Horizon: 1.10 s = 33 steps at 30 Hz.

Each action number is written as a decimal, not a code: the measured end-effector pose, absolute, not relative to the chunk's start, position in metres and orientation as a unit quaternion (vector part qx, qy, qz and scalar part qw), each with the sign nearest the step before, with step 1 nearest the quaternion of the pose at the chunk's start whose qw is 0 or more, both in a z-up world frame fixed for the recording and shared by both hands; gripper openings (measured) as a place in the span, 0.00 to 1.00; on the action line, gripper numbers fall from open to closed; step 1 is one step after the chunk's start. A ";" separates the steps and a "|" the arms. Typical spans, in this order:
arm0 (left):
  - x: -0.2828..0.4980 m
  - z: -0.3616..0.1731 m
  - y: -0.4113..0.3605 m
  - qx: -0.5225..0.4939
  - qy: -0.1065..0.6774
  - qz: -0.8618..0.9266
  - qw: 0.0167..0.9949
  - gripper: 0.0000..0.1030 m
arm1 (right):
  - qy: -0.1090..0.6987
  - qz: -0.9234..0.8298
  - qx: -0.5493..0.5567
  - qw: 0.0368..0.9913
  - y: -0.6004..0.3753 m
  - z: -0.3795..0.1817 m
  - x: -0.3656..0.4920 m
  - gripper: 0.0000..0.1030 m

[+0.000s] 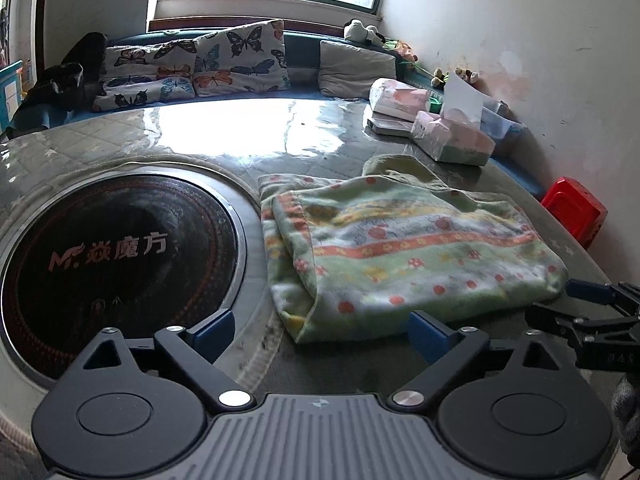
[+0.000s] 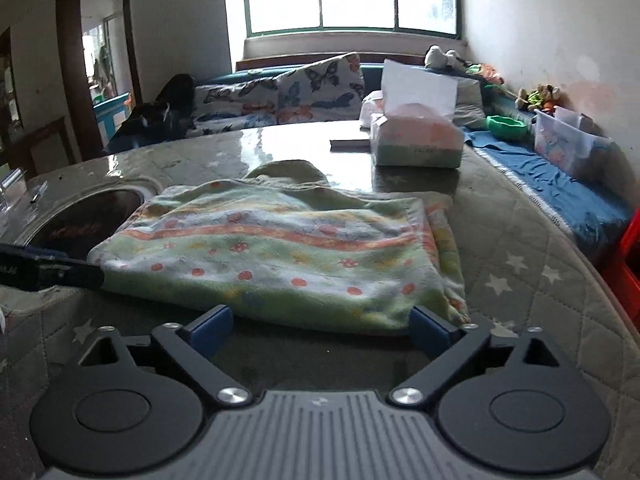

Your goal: Fold clothes

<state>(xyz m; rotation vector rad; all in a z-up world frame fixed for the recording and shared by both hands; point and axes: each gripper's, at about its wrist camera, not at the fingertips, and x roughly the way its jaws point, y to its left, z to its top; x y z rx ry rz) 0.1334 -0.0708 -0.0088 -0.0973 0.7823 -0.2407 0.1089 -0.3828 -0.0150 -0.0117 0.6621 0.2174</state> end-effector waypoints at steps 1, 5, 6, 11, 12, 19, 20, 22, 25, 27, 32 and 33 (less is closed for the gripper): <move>0.131 -0.009 -0.071 -0.047 0.380 -0.117 0.916 0.97 | 0.321 0.104 -0.003 0.941 -0.383 -0.014 0.107 0.98; 0.121 -0.010 -0.070 -0.050 0.381 -0.117 0.916 1.00 | 0.302 0.095 0.002 0.949 -0.386 -0.011 0.103 1.00; 0.119 -0.010 -0.069 -0.051 0.381 -0.115 0.916 1.00 | 0.299 0.097 0.004 0.949 -0.386 -0.010 0.104 1.00; 0.115 -0.011 -0.062 -0.055 0.384 -0.103 0.916 1.00 | 0.298 0.110 0.009 0.948 -0.387 -0.010 0.119 1.00; 0.115 -0.011 -0.060 -0.057 0.385 -0.100 0.916 1.00 | 0.300 0.109 0.009 0.948 -0.388 -0.011 0.123 1.00; 0.115 -0.012 -0.057 -0.057 0.387 -0.100 0.915 1.00 | 0.322 0.099 0.029 0.941 -0.397 -0.024 0.136 1.00; 0.115 -0.013 -0.058 -0.055 0.388 -0.101 0.914 1.00 | 0.320 0.099 0.029 0.942 -0.397 -0.023 0.134 1.00; 0.115 -0.013 -0.060 -0.054 0.390 -0.102 0.914 1.00 | 0.318 0.100 0.028 0.942 -0.396 -0.021 0.129 1.00; 0.113 -0.014 -0.063 -0.051 0.390 -0.107 0.913 1.00 | 0.317 0.098 0.033 0.943 -0.397 -0.019 0.122 1.00; 0.110 -0.013 -0.066 -0.049 0.389 -0.111 0.913 1.00 | 0.318 0.091 0.042 0.943 -0.397 -0.018 0.118 1.00; 0.104 -0.011 -0.071 -0.042 0.385 -0.116 0.914 1.00 | 0.325 0.081 0.062 0.940 -0.397 -0.021 0.109 1.00; 0.102 -0.010 -0.072 -0.041 0.385 -0.117 0.915 1.00 | 0.325 0.080 0.063 0.940 -0.397 -0.022 0.107 1.00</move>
